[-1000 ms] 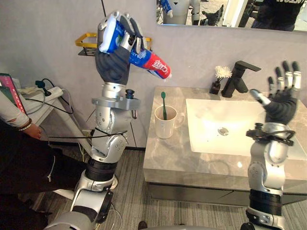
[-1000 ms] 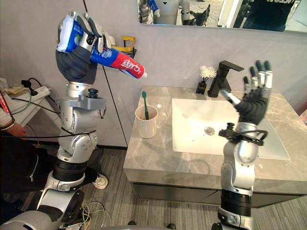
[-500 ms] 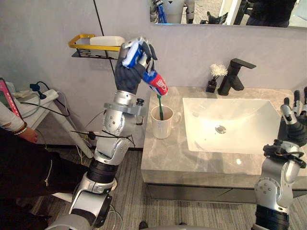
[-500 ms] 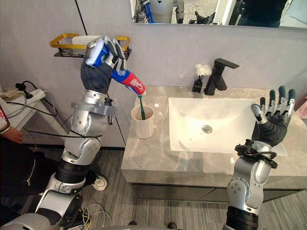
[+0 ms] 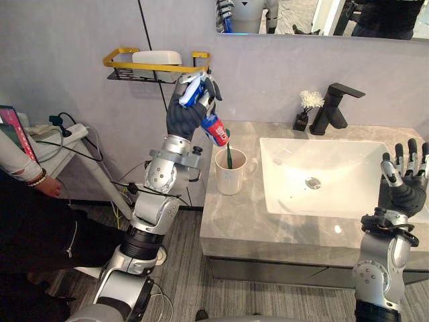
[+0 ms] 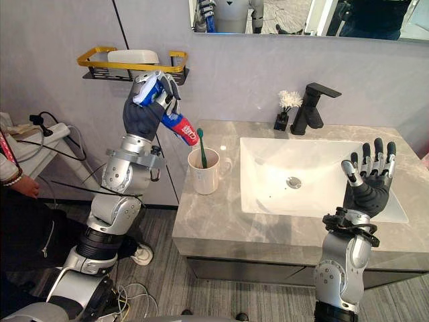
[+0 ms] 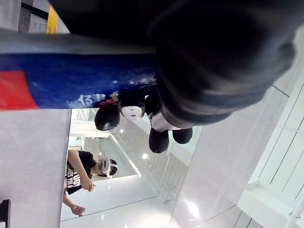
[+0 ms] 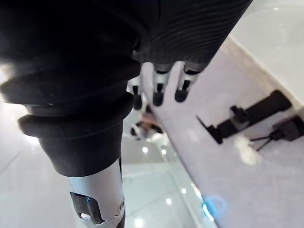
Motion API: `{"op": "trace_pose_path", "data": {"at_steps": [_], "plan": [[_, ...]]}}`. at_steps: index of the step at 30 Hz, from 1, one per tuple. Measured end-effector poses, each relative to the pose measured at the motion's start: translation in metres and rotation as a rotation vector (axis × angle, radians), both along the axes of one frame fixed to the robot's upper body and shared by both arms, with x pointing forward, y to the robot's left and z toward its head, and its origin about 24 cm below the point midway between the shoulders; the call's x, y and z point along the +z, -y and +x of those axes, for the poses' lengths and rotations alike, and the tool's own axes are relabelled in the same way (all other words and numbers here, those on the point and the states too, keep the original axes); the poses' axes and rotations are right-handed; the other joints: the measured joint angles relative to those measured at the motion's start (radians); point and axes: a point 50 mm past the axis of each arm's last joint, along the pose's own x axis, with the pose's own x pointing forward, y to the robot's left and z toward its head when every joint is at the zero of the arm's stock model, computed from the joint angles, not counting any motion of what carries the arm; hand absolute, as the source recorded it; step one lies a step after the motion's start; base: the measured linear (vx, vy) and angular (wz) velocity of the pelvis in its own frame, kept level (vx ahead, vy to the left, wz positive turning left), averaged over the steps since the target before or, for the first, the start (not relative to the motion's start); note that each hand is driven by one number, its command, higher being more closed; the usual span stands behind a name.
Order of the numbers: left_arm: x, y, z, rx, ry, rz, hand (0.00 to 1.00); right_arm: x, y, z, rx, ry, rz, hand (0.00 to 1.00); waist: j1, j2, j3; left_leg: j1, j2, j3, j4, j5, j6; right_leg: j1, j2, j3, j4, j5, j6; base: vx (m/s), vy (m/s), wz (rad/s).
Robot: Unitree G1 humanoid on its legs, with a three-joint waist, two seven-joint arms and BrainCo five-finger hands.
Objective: Organize washtable
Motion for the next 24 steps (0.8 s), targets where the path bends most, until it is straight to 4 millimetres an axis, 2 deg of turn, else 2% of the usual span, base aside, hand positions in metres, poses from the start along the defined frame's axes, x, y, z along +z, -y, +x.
{"op": "trace_pose_path", "data": {"at_steps": [12, 24], "plan": [[-0.019, -0.002, -0.002, -0.004, -0.066, 0.044, 1.0, -0.005, 0.003, -0.006, -0.004, -0.015, 0.009, 0.0, -0.001, 0.005, -0.003, -0.002, 0.0, 0.002, 0.0, 0.0, 0.0, -0.009, 0.0, 0.002, -0.001, -0.004, 0.006, 0.0, 0.0, 0.0], [-0.034, 0.009, 0.002, -0.048, -0.127, 0.087, 1.0, -0.005, 0.008, -0.008, -0.02, -0.01, 0.014, 0.0, -0.007, 0.004, -0.002, -0.003, 0.001, 0.006, 0.0, 0.0, 0.0, -0.012, 0.001, 0.006, 0.0, -0.004, 0.006, 0.0, 0.0, -0.01]]}}
